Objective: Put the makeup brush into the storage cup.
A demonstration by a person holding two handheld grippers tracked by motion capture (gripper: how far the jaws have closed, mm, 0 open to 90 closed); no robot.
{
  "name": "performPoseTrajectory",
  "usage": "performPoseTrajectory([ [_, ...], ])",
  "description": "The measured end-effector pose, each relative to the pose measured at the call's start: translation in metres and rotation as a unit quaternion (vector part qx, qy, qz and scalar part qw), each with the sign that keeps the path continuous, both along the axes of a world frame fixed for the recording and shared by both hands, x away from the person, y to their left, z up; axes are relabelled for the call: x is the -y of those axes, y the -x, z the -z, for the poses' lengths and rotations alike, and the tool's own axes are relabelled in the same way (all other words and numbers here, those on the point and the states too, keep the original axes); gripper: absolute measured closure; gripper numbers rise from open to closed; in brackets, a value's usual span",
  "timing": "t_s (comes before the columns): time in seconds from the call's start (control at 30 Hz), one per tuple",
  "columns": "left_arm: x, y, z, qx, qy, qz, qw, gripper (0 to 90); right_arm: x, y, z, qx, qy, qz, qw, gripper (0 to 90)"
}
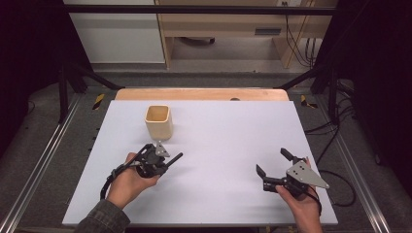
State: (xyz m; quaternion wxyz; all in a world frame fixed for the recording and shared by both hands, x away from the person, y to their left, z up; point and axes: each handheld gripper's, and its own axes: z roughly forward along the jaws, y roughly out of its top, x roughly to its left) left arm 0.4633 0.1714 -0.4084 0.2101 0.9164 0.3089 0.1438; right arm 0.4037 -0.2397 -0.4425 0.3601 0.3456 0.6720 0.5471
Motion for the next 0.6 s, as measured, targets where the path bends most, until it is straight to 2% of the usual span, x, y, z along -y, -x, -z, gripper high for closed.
performPoseTrajectory([
  [0.1, 0.004, -0.005, -0.003, 0.001, -0.003, 0.011, 0.9999, 78.3, -0.011, -0.001, 0.001, 0.001, 0.02, -0.014, 0.9997, 2.3],
  [0.2, 0.007, -0.01, -0.005, 0.002, -0.001, 0.016, 0.9999, 78.3, -0.025, -0.004, -0.001, 0.008, 0.054, -0.028, 0.9981, 3.0],
  [0.3, 0.011, -0.014, -0.007, 0.003, 0.0, 0.02, 0.9998, 78.3, -0.04, -0.006, -0.005, 0.011, 0.072, -0.035, 0.9967, 5.1],
  [0.4, 0.018, -0.019, -0.011, 0.006, 0.001, 0.03, 0.9995, 78.3, -0.056, -0.009, -0.008, 0.017, 0.101, -0.047, 0.9936, 6.8],
  [0.47, 0.02, -0.02, -0.012, 0.005, 0.002, 0.032, 0.9995, 78.3, -0.061, -0.011, -0.008, 0.018, 0.108, -0.052, 0.9926, 7.4],
  [0.5, 0.022, -0.021, -0.013, 0.007, 0.0, 0.034, 0.9994, 78.3, -0.071, -0.014, -0.009, 0.018, 0.121, -0.06, 0.9907, 7.6],
  [0.6, 0.027, -0.022, -0.016, 0.006, -0.004, 0.04, 0.9992, 78.3, -0.084, -0.02, -0.009, 0.016, 0.142, -0.074, 0.9869, 7.8],
])
